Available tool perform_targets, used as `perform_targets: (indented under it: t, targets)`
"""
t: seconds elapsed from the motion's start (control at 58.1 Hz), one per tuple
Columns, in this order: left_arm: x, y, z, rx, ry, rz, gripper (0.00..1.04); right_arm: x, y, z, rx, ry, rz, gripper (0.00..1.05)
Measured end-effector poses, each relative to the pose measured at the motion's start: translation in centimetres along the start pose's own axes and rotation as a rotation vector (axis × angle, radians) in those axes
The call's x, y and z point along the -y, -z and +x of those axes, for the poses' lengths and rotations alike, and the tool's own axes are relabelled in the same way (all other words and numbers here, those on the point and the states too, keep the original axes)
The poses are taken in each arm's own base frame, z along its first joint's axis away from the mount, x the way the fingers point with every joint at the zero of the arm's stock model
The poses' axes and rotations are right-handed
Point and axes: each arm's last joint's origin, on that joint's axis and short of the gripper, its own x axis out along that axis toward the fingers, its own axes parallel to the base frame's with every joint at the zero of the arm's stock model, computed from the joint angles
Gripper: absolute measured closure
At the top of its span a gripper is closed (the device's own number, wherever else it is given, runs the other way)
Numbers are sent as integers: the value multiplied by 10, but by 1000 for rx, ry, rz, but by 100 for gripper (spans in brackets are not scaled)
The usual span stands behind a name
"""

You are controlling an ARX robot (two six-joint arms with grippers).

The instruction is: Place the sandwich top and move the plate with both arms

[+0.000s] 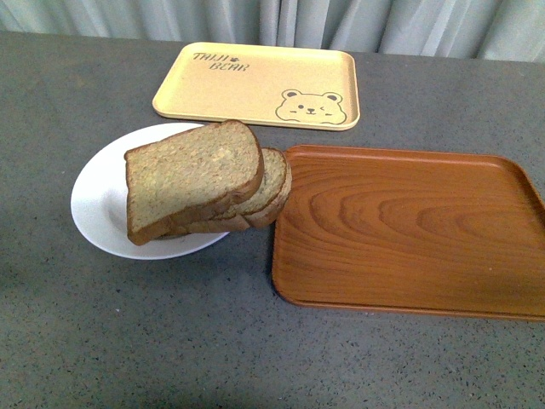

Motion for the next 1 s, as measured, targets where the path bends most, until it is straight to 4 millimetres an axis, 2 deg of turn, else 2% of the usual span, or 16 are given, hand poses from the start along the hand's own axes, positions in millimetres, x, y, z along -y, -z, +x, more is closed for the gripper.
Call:
perform_targets:
  t: [0.241,0.344,0.379,0.413,0.482,0.585,0.723,0.809,0.878,0.998]
  targets:
    - [0,0,0,0,0,0,9,0,0,0,1,0,0,103]
    - [0,0,0,-9,6,-4,9,0,0,0,1,0,-2,86]
    - [0,1,0,-93,90,-60,9,0,0,0,1,2,-2,81]
    - [1,0,1,-252,192,-159,9,0,0,0,1,1,-2,74]
    - [4,-1,9,-432,307,-344,9,0,0,0,2,-2,-2,63]
    - [7,-1,32,-521,349,-522,9,0,0,0,2,-1,-2,45]
    - [6,6,69,-536,325,-598,9,0,0,0,2,0,-2,23]
    - [2,18,97,-553,298,-644,9,0,0,0,2,0,-2,8]
    - [-3,31,114,-575,265,-680,9,0,0,0,2,0,-2,9]
    - [-17,71,143,-652,166,-787,9,0,0,0,2,0,-2,9]
